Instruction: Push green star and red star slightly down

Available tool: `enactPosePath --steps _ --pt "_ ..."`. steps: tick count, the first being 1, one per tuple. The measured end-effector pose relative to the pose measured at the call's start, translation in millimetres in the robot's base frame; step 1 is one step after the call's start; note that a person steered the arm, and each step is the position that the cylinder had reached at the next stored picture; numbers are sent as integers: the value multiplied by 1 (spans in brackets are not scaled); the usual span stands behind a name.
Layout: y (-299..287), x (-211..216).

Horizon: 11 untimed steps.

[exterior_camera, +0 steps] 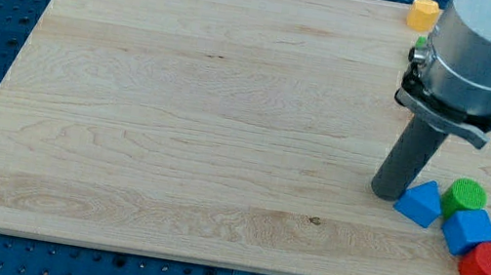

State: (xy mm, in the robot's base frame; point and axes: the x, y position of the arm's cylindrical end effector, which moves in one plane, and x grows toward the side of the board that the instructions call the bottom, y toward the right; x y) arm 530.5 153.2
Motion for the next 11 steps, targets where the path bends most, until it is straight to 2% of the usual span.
enactPosePath --steps 1,2,4,5,6,7,8,9,10,11 --pt "-10 -12" --pt "-32 -69" --pt "-38 -191" --pt "-26 -247" --pt "14 -267" --pt "65 -270" --pt "91 -270" --pt "86 -270" --pt "70 -250" --pt "78 -217"
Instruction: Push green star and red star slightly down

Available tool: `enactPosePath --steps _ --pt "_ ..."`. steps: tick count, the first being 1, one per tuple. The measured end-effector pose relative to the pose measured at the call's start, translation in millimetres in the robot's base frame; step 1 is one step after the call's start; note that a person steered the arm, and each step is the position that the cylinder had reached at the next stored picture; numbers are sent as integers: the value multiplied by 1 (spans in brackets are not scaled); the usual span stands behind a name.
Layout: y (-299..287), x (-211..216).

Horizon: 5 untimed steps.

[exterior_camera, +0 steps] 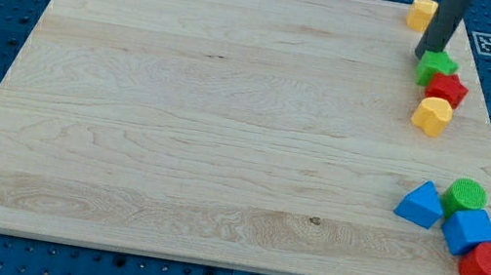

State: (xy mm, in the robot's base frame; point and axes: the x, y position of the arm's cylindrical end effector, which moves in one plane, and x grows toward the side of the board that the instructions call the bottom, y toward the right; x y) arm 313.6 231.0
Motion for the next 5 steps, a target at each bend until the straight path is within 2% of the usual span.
enactPosePath --steps 3,4,5 --pt "8 48" --pt "12 25" --pt "43 37"
